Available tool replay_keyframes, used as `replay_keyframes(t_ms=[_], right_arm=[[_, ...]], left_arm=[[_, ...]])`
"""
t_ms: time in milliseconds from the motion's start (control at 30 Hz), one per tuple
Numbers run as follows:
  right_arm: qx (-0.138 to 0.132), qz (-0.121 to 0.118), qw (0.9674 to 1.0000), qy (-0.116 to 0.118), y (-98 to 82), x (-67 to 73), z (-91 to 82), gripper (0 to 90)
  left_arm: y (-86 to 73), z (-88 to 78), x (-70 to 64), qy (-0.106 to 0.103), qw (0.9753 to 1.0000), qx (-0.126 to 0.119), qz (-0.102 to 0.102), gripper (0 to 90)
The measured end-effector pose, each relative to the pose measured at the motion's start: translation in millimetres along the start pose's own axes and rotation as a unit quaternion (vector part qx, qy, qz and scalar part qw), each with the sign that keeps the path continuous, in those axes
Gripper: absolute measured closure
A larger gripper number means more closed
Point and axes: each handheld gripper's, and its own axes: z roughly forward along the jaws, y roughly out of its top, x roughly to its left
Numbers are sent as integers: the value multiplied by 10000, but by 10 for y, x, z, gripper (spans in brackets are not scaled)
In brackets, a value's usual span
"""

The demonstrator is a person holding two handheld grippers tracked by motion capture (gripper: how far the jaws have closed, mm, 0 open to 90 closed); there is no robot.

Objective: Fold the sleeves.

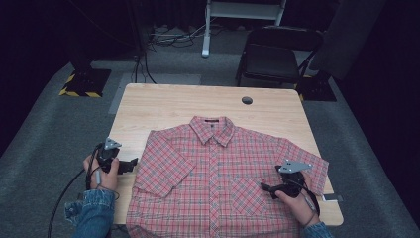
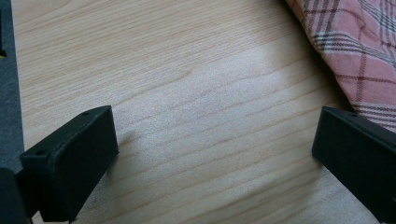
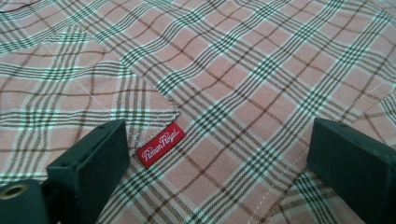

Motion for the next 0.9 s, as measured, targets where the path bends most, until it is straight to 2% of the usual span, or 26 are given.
replay_keyframes(t_ms=[333,600,667,733,900], right_arm=[[10,-9,10000,14,0,-1,-1,55],[-16,48,9999,143,5,-35,-10,57],[-38,82,9998,170,28,-61,-58,74],[-118,-7,9999,26,92,-95,-156,75],[-156,-26,9999,-32,164,-158,-260,74]], left_arm=[[-1,0,0,1,10000,2,6,3],[0,-1,0,2,10000,3,5,3],[0,-1,1,2,10000,8,14,3],[0,-1,0,2,10000,4,6,3],[0,0,0,2,10000,2,7,3]])
